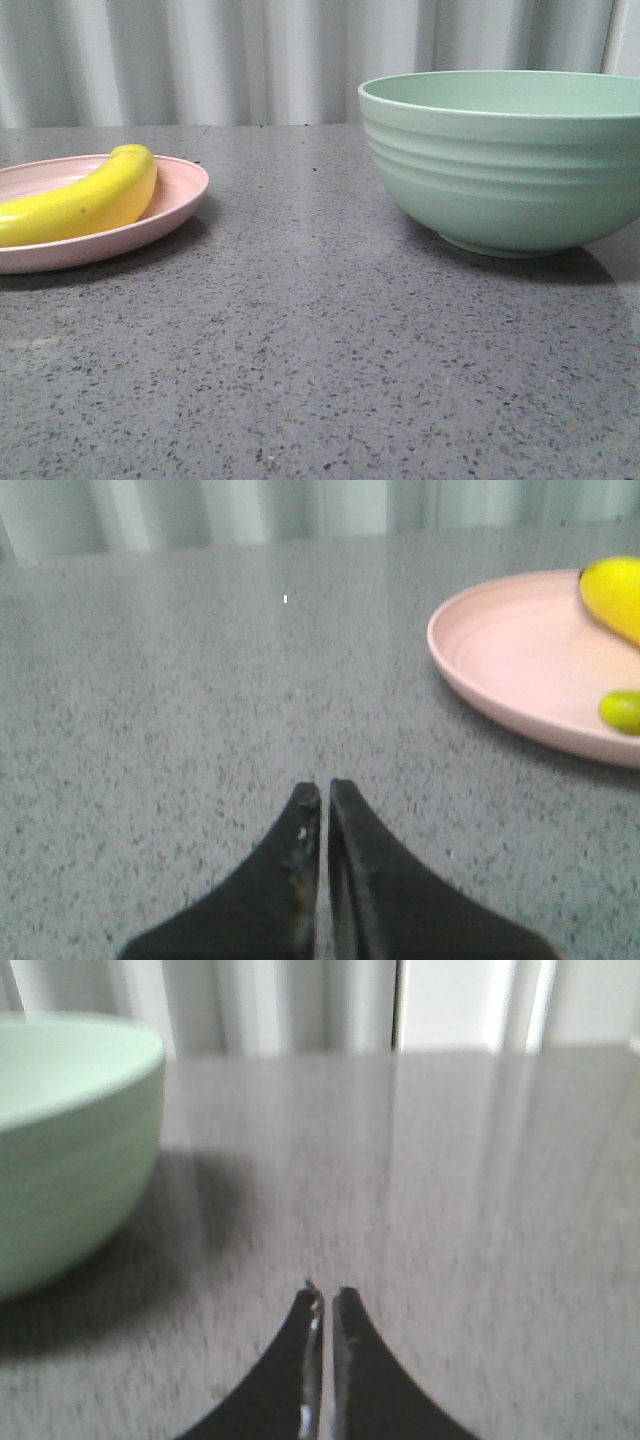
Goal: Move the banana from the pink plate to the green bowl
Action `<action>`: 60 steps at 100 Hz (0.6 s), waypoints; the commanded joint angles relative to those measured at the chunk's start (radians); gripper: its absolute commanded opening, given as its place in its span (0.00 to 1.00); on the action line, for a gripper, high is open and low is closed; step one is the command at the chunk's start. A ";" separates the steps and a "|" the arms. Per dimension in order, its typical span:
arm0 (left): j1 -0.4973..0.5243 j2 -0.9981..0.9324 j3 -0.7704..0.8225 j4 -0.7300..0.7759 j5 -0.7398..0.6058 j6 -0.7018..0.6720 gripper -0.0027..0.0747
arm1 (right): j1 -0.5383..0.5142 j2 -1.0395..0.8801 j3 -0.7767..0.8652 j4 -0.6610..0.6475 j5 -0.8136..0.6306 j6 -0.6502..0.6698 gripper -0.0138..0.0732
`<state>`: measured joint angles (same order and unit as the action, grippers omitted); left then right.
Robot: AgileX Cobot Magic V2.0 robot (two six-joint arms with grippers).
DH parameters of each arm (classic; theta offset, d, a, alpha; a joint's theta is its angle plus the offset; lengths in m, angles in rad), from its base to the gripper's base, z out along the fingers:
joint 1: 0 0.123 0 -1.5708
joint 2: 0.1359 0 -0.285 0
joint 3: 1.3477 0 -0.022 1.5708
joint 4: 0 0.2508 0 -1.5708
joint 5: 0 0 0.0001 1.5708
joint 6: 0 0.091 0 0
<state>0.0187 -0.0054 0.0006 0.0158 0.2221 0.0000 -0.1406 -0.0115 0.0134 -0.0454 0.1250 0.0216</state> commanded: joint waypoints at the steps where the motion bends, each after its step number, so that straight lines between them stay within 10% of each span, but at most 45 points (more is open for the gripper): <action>1: 0.002 -0.031 0.026 -0.004 -0.127 0.000 0.01 | -0.006 -0.017 0.026 0.000 -0.153 -0.009 0.07; 60: 0.003 -0.031 -0.019 -0.074 -0.204 0.000 0.01 | -0.004 -0.008 -0.060 0.000 -0.113 -0.005 0.07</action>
<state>0.0205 -0.0054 0.0000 -0.0450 0.1035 0.0000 -0.1406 -0.0115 0.0088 -0.0454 0.0357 0.0216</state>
